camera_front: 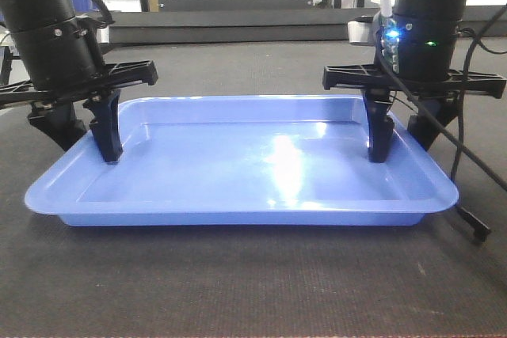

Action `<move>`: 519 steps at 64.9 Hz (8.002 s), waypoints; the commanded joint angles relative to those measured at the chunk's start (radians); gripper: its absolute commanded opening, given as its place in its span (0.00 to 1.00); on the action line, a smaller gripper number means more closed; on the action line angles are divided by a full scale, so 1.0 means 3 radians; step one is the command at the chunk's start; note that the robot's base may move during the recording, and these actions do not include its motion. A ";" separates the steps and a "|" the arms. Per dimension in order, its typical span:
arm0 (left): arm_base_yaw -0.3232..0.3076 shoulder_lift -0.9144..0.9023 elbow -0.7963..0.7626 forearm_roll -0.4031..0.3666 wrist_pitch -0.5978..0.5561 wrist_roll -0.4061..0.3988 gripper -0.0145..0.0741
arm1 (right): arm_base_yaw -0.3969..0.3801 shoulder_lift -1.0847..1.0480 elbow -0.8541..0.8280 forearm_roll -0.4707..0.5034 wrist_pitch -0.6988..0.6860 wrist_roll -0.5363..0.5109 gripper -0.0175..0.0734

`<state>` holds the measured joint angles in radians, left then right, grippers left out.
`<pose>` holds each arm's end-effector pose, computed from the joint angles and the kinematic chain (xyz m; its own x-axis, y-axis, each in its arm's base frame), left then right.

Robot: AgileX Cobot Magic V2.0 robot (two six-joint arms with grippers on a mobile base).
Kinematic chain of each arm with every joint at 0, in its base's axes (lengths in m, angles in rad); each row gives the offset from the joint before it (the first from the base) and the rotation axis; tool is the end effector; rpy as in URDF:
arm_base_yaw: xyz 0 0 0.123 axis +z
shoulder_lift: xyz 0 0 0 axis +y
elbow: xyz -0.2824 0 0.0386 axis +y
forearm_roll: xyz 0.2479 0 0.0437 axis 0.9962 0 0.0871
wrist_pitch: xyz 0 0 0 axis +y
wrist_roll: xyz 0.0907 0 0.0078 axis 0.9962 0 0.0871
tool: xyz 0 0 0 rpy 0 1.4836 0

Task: Grab blue tray and place on right shelf
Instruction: 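Close both grippers on the tray's side rims, then lift the blue tray with both grippers toward the robot, then hold the tray with both grippers while the base drives to the shelf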

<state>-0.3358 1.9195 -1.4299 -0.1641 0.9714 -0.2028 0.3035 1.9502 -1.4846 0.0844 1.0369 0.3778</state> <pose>0.3643 -0.1402 0.2088 -0.9872 0.0385 -0.1546 0.0672 0.9804 -0.1853 0.3756 0.1246 0.2091 -0.9865 0.1180 -0.1135 0.1031 0.9862 0.1293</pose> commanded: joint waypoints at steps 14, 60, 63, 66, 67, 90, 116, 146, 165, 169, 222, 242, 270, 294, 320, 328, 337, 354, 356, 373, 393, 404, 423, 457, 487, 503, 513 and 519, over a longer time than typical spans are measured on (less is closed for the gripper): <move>-0.0016 -0.0151 -0.0094 0.0074 0.0062 -0.0006 0.15 | -0.0011 -0.0168 -0.0093 -0.0044 -0.0019 -0.0005 0.51; -0.0016 -0.0151 -0.0100 0.0074 0.0059 -0.0006 0.15 | -0.0011 -0.0177 -0.0093 -0.0044 -0.0011 -0.0005 0.43; -0.0016 -0.0158 -0.0107 0.0074 0.0068 -0.0006 0.15 | -0.0011 -0.0203 -0.0093 -0.0044 0.0018 -0.0005 0.43; -0.0016 -0.0173 -0.0130 0.0074 0.0117 -0.0006 0.15 | -0.0011 -0.0261 -0.0093 -0.0044 0.0047 -0.0005 0.43; -0.0016 -0.0196 -0.0131 0.0074 0.0135 -0.0006 0.15 | -0.0011 -0.0281 -0.0093 -0.0044 0.0051 -0.0005 0.43; -0.0131 -0.1072 0.0076 0.0085 0.0360 -0.0377 0.15 | 0.0181 -0.0987 0.0045 -0.0059 0.0153 0.0199 0.43; -0.0624 -0.2175 0.1105 0.0376 0.0304 -0.1178 0.15 | 0.0764 -0.2058 0.1100 -0.0281 -0.0181 0.0825 0.43; -0.1013 -0.2613 0.1437 0.0619 0.0282 -0.1354 0.15 | 0.0897 -0.2455 0.1511 -0.0281 -0.0211 0.1017 0.43; -0.1013 -0.2613 0.1437 0.0595 0.0282 -0.1354 0.15 | 0.0897 -0.2455 0.1511 -0.0281 -0.0186 0.1017 0.43; -0.1013 -0.2613 0.1437 0.0595 0.0282 -0.1354 0.15 | 0.0897 -0.2455 0.1511 -0.0281 -0.0186 0.1017 0.43; -0.1013 -0.2613 0.1437 0.0595 0.0352 -0.1354 0.14 | 0.0897 -0.2455 0.1511 -0.0281 -0.0189 0.1017 0.43; -0.1013 -0.2613 0.1437 0.0595 0.0352 -0.1354 0.14 | 0.0897 -0.2455 0.1511 -0.0281 -0.0189 0.1017 0.43; -0.1013 -0.2613 0.1437 0.0589 0.0352 -0.1354 0.14 | 0.0897 -0.2455 0.1511 -0.0281 -0.0189 0.1017 0.43; -0.1013 -0.2613 0.1437 0.0513 0.0356 -0.1354 0.14 | 0.0897 -0.2455 0.1511 -0.0281 -0.0189 0.1017 0.43; -0.1013 -0.2613 0.1437 0.0513 0.0356 -0.1354 0.14 | 0.0897 -0.2455 0.1511 -0.0281 -0.0189 0.1017 0.43; -0.1013 -0.2613 0.1437 0.0513 0.0356 -0.1354 0.14 | 0.0897 -0.2455 0.1511 -0.0281 -0.0189 0.1017 0.43; -0.1013 -0.2613 0.1437 0.0513 0.0356 -0.1354 0.14 | 0.0897 -0.2455 0.1511 -0.0281 -0.0189 0.1017 0.43; -0.1013 -0.2613 0.1437 0.0513 0.0356 -0.1354 0.14 | 0.0897 -0.2455 0.1511 -0.0281 -0.0189 0.1017 0.43; -0.1013 -0.2613 0.1437 0.0513 0.0356 -0.1354 0.14 | 0.0897 -0.2455 0.1511 -0.0281 -0.0189 0.1017 0.43; -0.1013 -0.2613 0.1437 0.0513 0.0356 -0.1354 0.14 | 0.0897 -0.2455 0.1511 -0.0281 -0.0189 0.1017 0.43; -0.1013 -0.2613 0.1437 0.0513 0.0356 -0.1354 0.14 | 0.0897 -0.2455 0.1511 -0.0281 -0.0189 0.1017 0.43; -0.1013 -0.2613 0.1437 0.0513 0.0356 -0.1354 0.14 | 0.0897 -0.2455 0.1511 -0.0281 -0.0189 0.1017 0.43; -0.1013 -0.2613 0.1437 0.0513 0.0356 -0.1354 0.14 | 0.0897 -0.2455 0.1511 -0.0281 -0.0189 0.1017 0.43; -0.1013 -0.2613 0.1437 0.0513 0.0356 -0.1354 0.14 | 0.0897 -0.2455 0.1511 -0.0281 -0.0189 0.1017 0.43; -0.1013 -0.2613 0.1437 0.0510 0.0356 -0.1354 0.14 | 0.0897 -0.2455 0.1511 -0.0281 -0.0189 0.1017 0.43; -0.1013 -0.2613 0.1437 0.0510 0.0356 -0.1354 0.14 | 0.0897 -0.2455 0.1511 -0.0281 -0.0189 0.1017 0.43; -0.1013 -0.2613 0.1437 0.0510 0.0356 -0.1354 0.14 | 0.0897 -0.2455 0.1511 -0.0281 -0.0189 0.1017 0.43; -0.1013 -0.2613 0.1437 0.0510 0.0356 -0.1354 0.14 | 0.0897 -0.2455 0.1511 -0.0281 -0.0189 0.1017 0.43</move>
<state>-0.6295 1.1566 -0.9756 -0.0053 1.0924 -0.6044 0.5721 1.2439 -1.0063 0.0165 1.0228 0.6745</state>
